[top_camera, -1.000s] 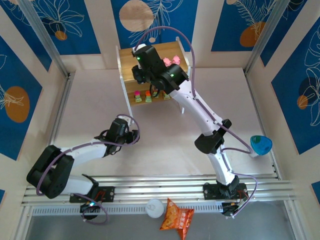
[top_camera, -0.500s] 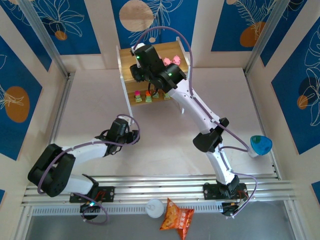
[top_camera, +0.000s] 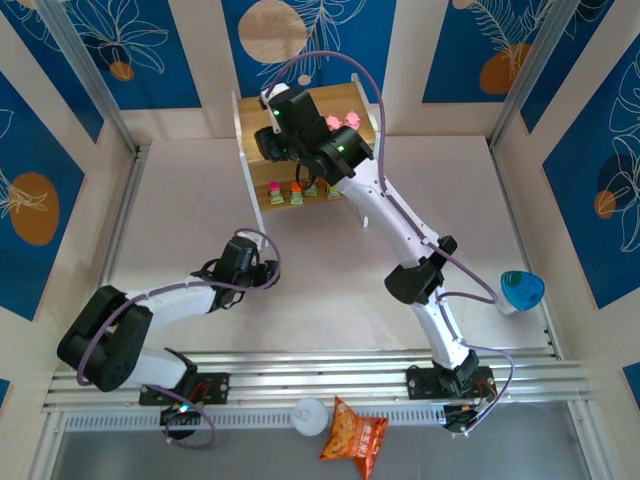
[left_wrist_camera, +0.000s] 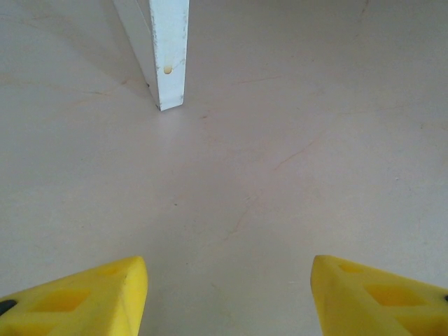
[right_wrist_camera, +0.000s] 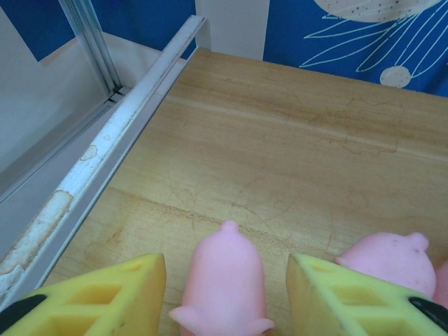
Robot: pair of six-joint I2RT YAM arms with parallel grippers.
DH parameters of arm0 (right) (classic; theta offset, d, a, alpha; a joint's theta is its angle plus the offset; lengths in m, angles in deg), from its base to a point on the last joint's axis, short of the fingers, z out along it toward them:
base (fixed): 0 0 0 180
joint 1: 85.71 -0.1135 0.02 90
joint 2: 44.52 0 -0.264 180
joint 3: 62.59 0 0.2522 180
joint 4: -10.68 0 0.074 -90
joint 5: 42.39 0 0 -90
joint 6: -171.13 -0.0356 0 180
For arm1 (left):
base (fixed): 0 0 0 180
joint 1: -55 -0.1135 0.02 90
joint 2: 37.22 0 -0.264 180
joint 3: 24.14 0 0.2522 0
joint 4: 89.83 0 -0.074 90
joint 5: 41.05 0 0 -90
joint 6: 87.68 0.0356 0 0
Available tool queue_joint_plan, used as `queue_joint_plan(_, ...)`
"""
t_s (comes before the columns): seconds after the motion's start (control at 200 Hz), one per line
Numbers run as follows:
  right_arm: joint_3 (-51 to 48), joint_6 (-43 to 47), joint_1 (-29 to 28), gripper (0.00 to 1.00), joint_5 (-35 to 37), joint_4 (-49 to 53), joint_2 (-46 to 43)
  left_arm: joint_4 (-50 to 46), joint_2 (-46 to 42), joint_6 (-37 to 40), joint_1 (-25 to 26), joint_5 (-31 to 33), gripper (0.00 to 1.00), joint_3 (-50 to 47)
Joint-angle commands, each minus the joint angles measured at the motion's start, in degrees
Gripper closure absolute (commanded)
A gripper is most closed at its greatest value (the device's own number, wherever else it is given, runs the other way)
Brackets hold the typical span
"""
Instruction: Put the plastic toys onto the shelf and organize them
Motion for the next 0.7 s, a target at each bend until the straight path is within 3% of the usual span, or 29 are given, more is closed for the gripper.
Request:
queue_joint_plan(0.0,1.7,1.3,-0.4,0.49,0.0,0.0,-2.2,1.2,0.3,-0.2,-0.6,-0.8,0.36,1.3)
queue_joint_plan(0.21,0.7,2.4,-1.3,0.47,1.5,-0.1,-5.2,1.2,0.0,0.1,-0.6,-0.6,0.36,1.2)
queue_joint_plan(0.695,-9.1,5.4,-1.6,0.34,4.9,-1.8,-15.9,0.2,-2.9,1.6,-0.6,1.9,0.34,0.6)
